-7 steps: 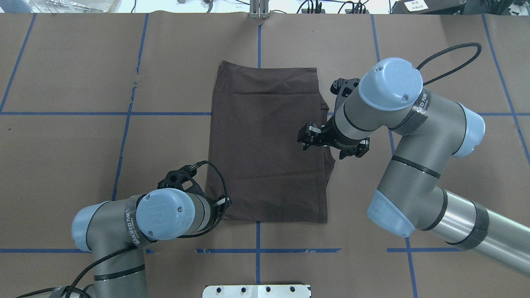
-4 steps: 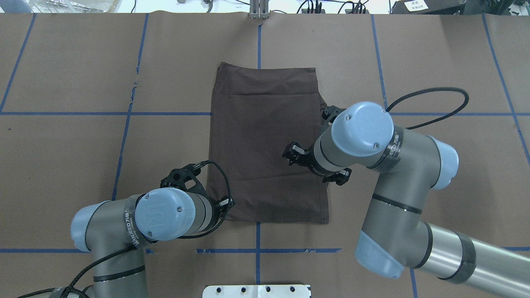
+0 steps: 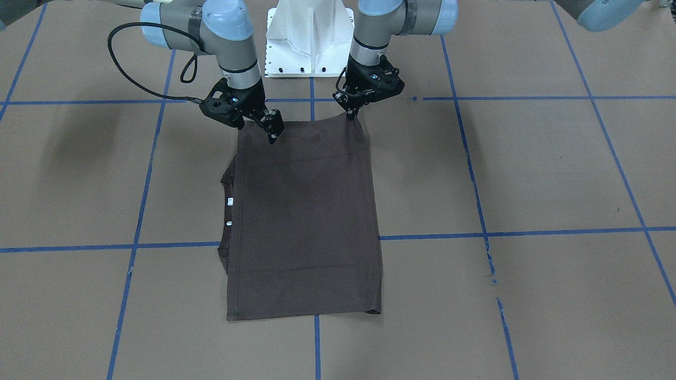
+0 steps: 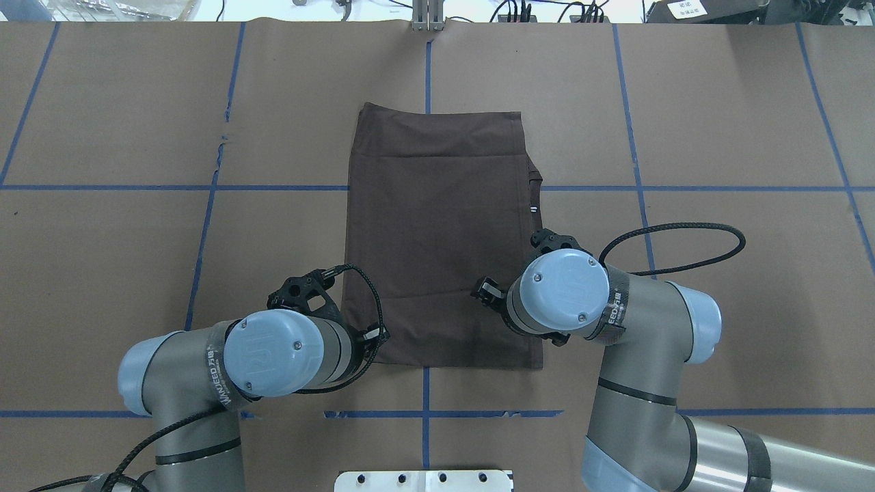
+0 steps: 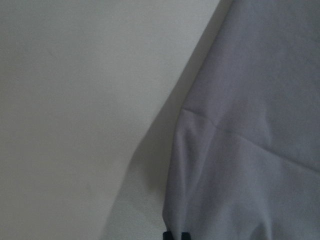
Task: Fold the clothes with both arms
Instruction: 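Lower the right gripper toward the shirt edge nearest the robot, then grasp the shirt's near edge with both grippers, then lift the near edge with both grippers and fold it toward the far side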
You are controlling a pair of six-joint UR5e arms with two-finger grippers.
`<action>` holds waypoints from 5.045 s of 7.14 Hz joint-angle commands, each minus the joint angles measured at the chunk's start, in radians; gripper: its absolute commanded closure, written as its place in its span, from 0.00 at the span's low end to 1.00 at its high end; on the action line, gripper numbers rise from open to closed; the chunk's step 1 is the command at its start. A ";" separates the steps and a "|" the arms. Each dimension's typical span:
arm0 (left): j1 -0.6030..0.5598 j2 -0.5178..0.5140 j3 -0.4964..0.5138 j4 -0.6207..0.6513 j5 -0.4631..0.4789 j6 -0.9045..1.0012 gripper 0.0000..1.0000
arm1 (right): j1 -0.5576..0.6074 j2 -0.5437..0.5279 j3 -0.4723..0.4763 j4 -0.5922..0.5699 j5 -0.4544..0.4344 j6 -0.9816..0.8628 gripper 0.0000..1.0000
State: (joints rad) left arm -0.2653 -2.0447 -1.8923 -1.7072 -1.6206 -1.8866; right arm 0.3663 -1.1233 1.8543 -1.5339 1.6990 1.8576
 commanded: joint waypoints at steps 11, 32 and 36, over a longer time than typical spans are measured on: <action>-0.002 -0.006 -0.019 0.003 -0.002 0.000 1.00 | -0.023 -0.010 -0.047 0.003 0.005 0.000 0.76; -0.271 -0.072 -0.020 0.048 -0.071 0.156 1.00 | 0.265 0.230 -0.174 0.015 0.243 -0.092 1.00; -0.521 -0.271 0.587 -0.298 -0.081 0.465 0.00 | 0.388 0.391 -0.651 0.287 0.306 -0.234 0.00</action>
State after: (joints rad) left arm -0.7179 -2.2800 -1.4602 -1.8960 -1.6944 -1.5342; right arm 0.7155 -0.7646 1.2912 -1.2860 1.9868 1.7038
